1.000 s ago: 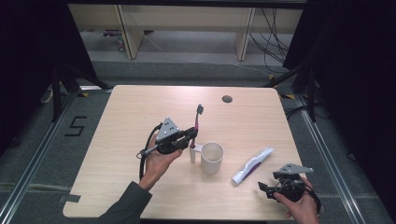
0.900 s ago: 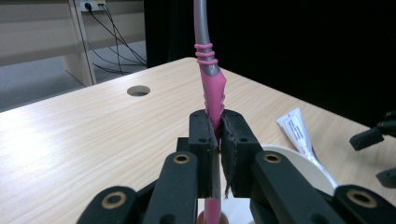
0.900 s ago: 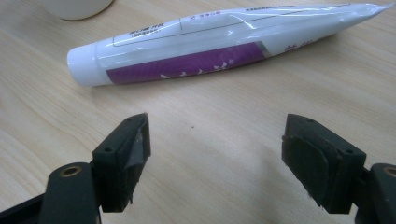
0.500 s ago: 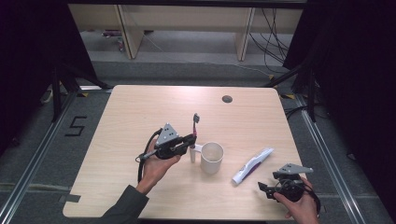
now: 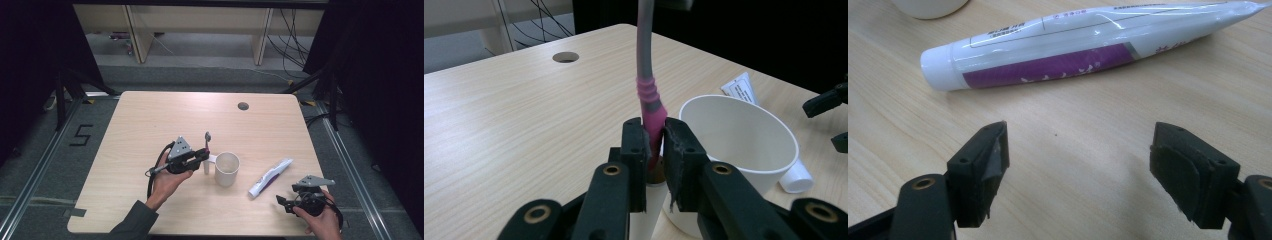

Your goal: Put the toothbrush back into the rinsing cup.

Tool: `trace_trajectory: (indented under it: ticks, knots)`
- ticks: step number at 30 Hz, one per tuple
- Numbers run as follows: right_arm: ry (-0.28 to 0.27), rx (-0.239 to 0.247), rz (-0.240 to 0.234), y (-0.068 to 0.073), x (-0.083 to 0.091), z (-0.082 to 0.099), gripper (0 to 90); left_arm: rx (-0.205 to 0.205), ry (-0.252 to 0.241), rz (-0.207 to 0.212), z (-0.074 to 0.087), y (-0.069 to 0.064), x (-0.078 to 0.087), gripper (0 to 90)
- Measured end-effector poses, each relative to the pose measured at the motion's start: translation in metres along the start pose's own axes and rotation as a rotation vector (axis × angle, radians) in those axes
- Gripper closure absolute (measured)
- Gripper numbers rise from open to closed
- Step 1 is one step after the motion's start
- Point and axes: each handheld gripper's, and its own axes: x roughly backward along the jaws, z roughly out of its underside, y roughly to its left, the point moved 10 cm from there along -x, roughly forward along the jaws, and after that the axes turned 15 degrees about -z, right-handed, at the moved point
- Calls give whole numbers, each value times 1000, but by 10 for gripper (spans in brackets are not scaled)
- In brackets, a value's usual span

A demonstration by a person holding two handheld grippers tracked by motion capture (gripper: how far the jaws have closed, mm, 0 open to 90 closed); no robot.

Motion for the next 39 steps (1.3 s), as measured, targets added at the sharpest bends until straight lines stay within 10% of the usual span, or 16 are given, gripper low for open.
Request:
trace_trajectory:
  ticks: [19,33,39]
  knots:
    - [8,-34,3,2,2,1,246,48,11,-8,-11,3,23,405]
    - [1,-38,-13,3,2,0,246,50,71,11,6,-2,47,310]
    - [4,43,-13,-4,2,-2,246,50,89,-1,20,2,50,300]
